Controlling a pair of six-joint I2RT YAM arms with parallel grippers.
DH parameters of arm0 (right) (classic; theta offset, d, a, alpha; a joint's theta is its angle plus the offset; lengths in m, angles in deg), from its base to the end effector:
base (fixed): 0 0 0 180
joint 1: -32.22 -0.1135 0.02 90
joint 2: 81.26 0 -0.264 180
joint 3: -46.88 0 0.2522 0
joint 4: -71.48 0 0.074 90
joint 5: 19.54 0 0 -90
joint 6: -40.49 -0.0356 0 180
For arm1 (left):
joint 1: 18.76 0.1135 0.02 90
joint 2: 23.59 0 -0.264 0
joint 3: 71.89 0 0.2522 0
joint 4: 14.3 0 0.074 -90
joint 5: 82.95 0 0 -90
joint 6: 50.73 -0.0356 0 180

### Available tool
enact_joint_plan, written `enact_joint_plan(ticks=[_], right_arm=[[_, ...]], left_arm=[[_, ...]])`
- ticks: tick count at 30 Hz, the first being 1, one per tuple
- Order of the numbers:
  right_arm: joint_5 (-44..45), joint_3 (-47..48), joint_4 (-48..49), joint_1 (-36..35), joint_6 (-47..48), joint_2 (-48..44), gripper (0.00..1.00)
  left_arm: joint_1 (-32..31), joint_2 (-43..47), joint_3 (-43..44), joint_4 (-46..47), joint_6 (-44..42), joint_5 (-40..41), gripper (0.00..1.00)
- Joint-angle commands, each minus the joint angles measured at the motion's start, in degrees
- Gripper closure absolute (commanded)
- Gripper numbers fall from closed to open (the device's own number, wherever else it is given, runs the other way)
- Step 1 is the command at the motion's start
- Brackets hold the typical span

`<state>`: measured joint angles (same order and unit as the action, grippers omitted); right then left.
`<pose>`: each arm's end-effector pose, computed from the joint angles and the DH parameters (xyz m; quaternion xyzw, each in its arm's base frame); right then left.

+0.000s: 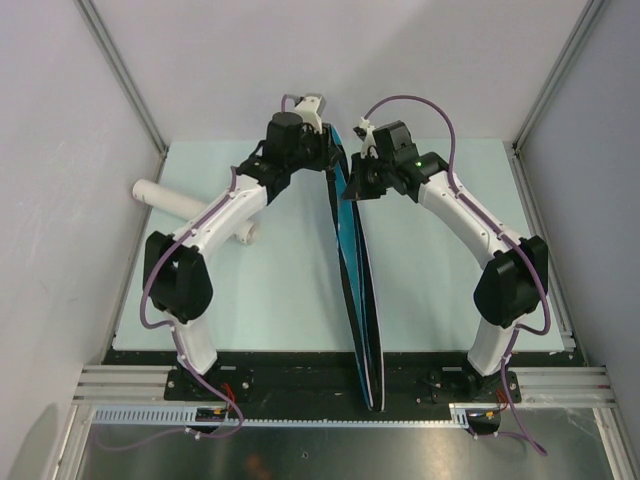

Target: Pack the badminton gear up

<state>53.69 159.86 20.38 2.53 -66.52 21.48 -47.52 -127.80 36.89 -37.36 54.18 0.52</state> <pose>0.3495 0.2111 0.3451 -0.1596 0.8875 0.2848 0.3251 0.3837 -0.2152 0.3548 0.1307 0.8003 -0.2599 0.5243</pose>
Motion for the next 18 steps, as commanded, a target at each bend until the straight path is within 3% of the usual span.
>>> enact_joint_plan(ticks=[1,6,16,18], right_arm=[[-8.7,0.4,3.4,-0.7,0.2,-4.0,1.0],[-9.2,0.0,3.4,-0.4,1.5,-4.0,1.0],[-3.9,-0.3,3.6,-0.2,1.4,-3.8,1.0],[-2.1,-0.1,3.8,-0.2,0.6,-3.3,1.0]], left_arm=[[1.4,-1.7,3.6,1.8,-1.4,-3.1,0.6],[1.9,-1.9,4.2,1.8,-0.8,-4.4,0.7],[1.8,-0.5,3.3,1.8,-0.1,-3.9,1.0],[1.8,0.1,2.3,1.8,0.3,-4.5,1.0]])
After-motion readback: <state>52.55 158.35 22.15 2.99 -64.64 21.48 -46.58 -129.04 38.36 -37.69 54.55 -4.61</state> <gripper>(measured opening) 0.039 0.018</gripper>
